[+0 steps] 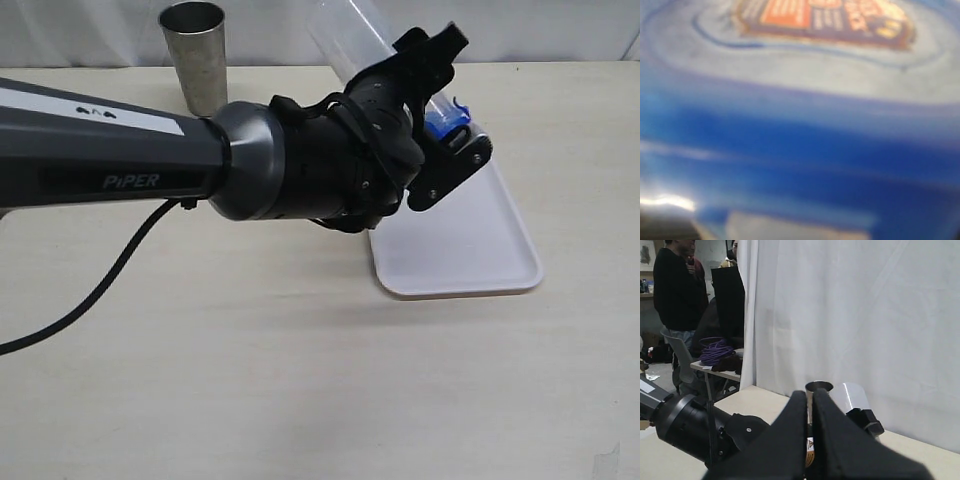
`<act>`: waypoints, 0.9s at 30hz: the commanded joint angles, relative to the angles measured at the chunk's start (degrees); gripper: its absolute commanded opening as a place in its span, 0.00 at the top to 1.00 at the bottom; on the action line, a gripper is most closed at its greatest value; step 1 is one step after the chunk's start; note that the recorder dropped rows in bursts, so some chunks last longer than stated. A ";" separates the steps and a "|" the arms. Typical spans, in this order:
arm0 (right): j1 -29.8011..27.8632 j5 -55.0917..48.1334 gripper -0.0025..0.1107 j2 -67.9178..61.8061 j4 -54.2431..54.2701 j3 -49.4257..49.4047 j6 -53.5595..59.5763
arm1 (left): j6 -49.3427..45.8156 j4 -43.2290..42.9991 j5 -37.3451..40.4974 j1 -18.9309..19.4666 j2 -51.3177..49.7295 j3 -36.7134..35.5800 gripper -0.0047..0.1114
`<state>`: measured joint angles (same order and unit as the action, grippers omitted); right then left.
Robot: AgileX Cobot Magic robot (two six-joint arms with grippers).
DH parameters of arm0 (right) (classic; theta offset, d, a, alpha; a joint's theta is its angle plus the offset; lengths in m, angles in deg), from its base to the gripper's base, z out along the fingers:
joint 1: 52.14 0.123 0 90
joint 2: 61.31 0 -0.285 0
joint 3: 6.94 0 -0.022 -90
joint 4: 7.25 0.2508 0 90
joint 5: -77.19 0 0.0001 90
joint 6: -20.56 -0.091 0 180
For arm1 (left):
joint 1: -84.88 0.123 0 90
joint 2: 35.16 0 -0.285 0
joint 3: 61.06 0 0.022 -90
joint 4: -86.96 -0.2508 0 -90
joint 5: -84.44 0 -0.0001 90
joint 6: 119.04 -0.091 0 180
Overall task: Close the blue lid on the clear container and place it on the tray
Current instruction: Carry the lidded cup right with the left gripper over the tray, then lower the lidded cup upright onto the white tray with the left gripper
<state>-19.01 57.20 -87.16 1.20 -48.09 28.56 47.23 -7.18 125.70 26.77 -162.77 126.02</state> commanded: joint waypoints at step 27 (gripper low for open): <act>-0.33 0.49 0.94 0.18 -0.39 -0.26 0.47 | 64.38 32.62 -74.32 13.42 -8.49 7.86 0.96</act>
<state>-19.01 57.20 -87.16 1.20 -48.09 28.56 114.25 16.40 56.00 39.80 -169.66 133.18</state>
